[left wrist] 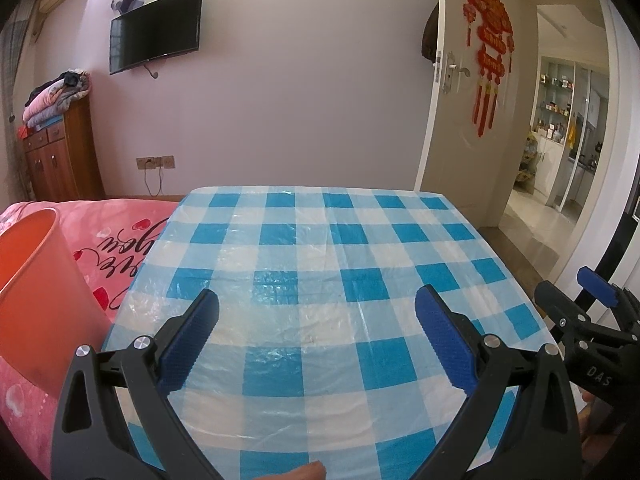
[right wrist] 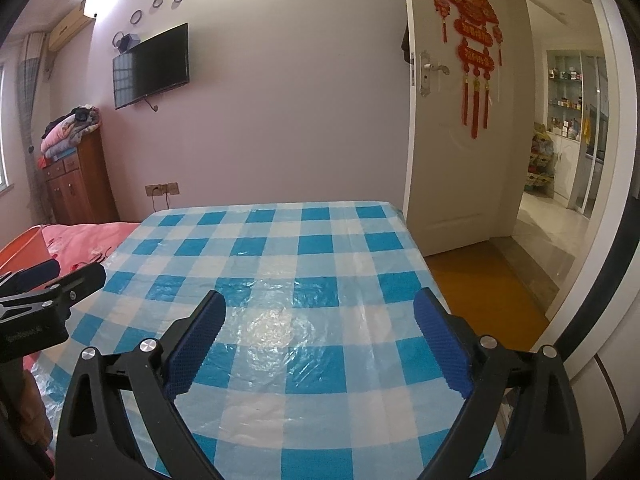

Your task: Collect trash

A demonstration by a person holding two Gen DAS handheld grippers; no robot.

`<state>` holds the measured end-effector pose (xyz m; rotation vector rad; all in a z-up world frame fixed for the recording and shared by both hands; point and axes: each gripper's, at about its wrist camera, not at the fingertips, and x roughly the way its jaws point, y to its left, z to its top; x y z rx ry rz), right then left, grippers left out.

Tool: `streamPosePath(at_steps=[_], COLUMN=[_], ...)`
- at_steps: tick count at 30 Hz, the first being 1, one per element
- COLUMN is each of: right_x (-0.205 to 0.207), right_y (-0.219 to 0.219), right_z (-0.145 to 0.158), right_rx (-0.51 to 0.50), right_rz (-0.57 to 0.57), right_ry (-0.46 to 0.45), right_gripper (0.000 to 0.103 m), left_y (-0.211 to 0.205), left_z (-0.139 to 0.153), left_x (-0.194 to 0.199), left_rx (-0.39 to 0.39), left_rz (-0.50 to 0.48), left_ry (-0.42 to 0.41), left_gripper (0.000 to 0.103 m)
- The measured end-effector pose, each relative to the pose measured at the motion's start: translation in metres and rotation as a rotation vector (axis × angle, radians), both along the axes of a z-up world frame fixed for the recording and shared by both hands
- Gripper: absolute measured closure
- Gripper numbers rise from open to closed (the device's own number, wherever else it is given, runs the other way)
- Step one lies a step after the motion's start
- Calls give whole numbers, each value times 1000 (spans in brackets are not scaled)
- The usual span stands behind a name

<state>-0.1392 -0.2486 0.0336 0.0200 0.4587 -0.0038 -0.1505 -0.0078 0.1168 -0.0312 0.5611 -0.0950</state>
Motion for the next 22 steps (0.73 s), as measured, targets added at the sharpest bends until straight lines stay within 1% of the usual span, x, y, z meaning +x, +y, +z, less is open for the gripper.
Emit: streamPosePath(at_steps=[7,10,16,18,22], right_x=[8,16,40,52,75], right_y=[-4,-5,-7,-9,-12], right_z=[-9,-15,-40,-50,-68], right_rx=[8,12,5,3,-5], right_rz=[0,0,-11,-17,-30], right_ry=[27,49,132,172,241], right_gripper=[9,9,9,9,9], left_y=[-4,-6,-13,-17,-22], left_z=[-9,-15,-40,-53,-76], left_x=[9,16,41,54,74], left_rx=[4,1,13,9,0], left_rz=[-1,-1,0,3,17], left_ry=[16,37,123,172,237], left_gripper=[4,4,4,4,4])
